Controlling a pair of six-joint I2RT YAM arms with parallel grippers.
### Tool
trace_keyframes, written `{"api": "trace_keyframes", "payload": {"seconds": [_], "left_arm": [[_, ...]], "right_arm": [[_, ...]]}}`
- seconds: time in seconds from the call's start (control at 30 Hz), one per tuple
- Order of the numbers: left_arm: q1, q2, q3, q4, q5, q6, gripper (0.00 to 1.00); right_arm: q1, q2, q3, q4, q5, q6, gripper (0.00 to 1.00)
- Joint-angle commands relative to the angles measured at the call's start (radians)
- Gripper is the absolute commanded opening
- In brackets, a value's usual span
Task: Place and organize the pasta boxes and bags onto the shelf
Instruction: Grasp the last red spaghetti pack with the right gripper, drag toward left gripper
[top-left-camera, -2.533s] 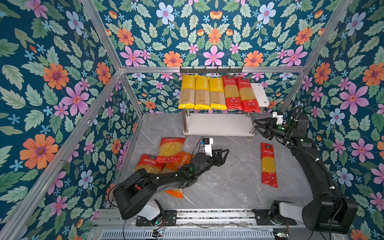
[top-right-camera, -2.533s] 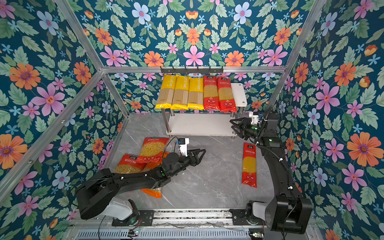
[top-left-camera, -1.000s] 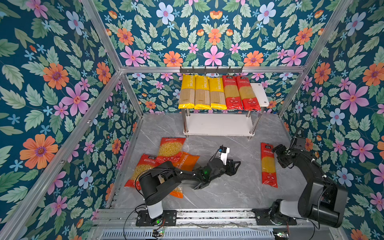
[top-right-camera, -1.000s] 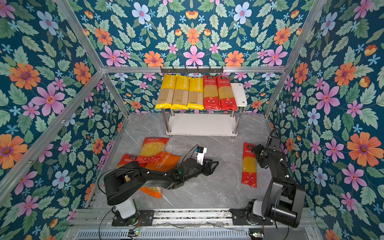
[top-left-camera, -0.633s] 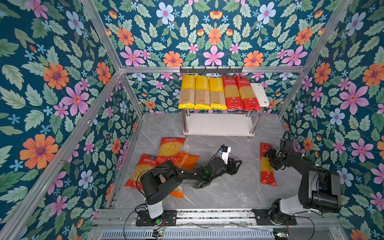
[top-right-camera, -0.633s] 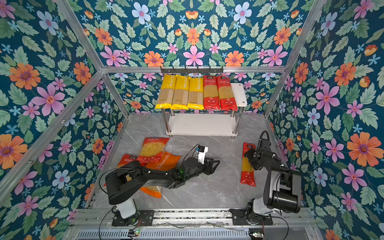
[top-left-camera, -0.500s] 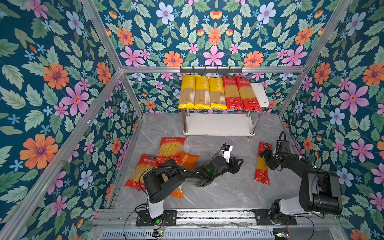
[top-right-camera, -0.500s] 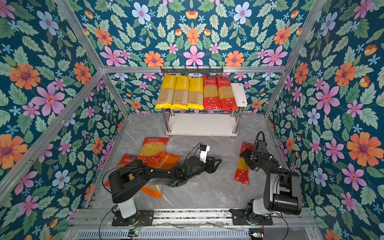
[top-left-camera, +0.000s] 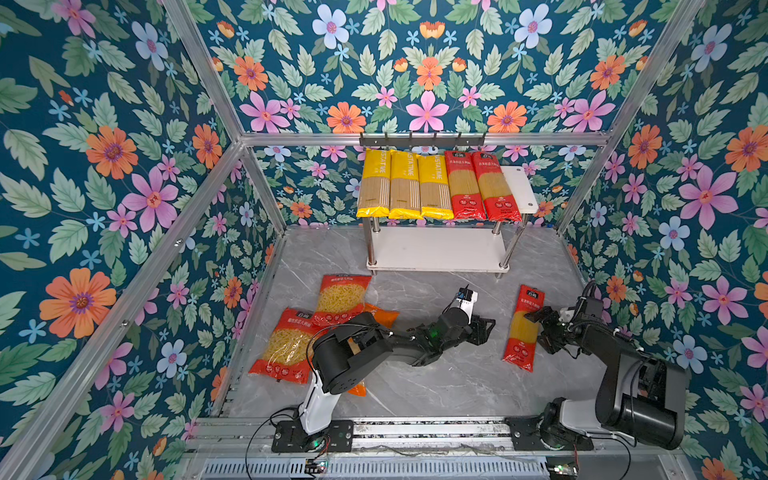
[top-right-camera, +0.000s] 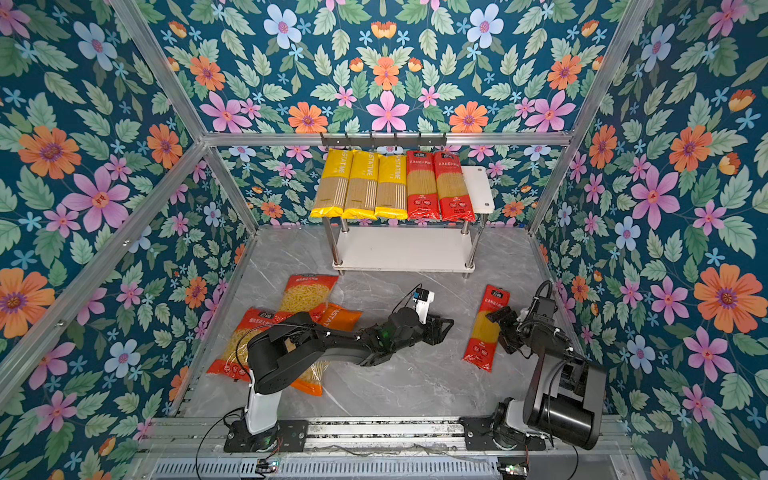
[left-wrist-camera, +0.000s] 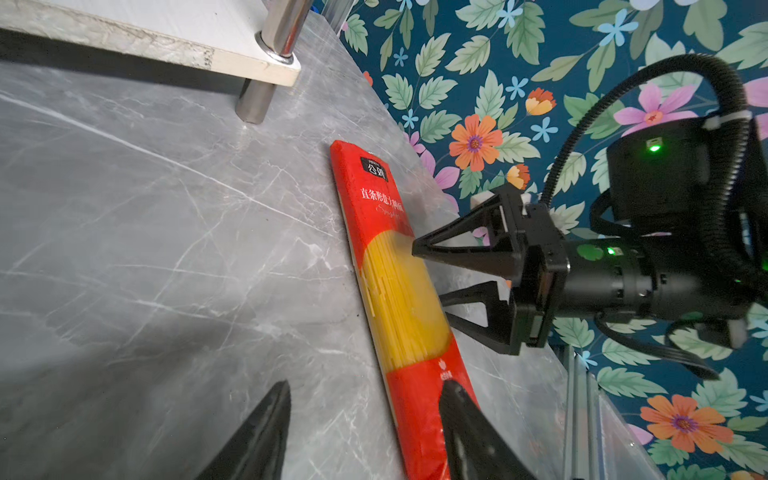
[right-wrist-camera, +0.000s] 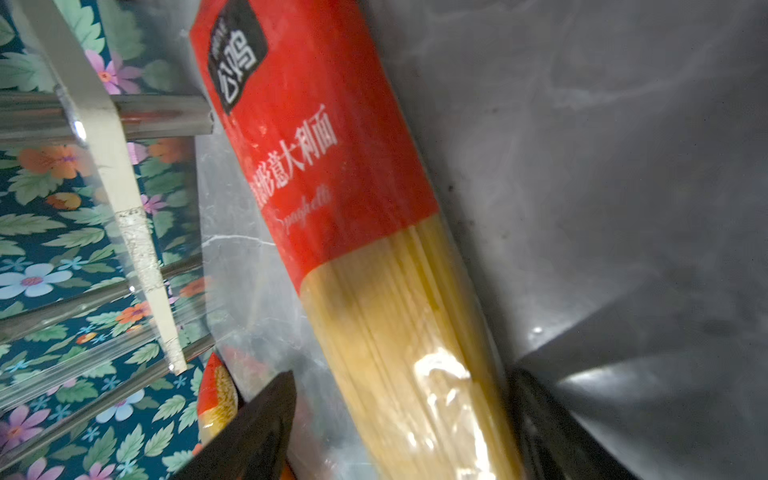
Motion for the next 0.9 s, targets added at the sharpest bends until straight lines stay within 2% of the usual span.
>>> {"api": "trace_keyframes", "payload": {"seconds": [0.0, 0.3, 0.4, 0.5, 0.63, 0.73, 0.8, 0.87], "left_arm": [[0.002, -0.024, -0.029, 0.0, -0.012, -0.016, 0.6], [0.002, -0.08, -0.12, 0.044, -0.038, -0.045, 0.6], [0.002, -0.1, -0.142, 0.048, -0.046, -0.044, 0.6], [0.001, -0.099, -0.158, 0.068, -0.054, -0.046, 0.6], [0.001, -0.073, -0.142, 0.091, -0.04, -0.053, 0.6], [0.002, -0.029, -0.086, 0.086, -0.024, -0.038, 0.6], [0.003, 0.008, -0.037, 0.07, -0.013, -0.023, 0.6], [0.005, 0.045, 0.015, 0.045, -0.008, -0.01, 0.6]], "right_arm": [[0.013, 0.054, -0.022, 0.025, -0.013, 0.037, 0.81], [0.147, 0.111, 0.034, 0.076, 0.008, 0.08, 0.64], [0.147, 0.074, 0.023, 0.046, 0.012, 0.072, 0.66], [0.128, 0.022, 0.018, -0.022, 0.036, 0.052, 0.75], [0.007, -0.037, -0.019, -0.028, -0.026, 0.066, 0.79], [-0.008, -0.016, -0.004, -0.013, -0.029, 0.037, 0.79], [-0.004, 0.036, 0.011, 0.011, -0.066, 0.045, 0.75], [0.023, 0.075, 0.007, 0.062, -0.054, 0.067, 0.71]]}}
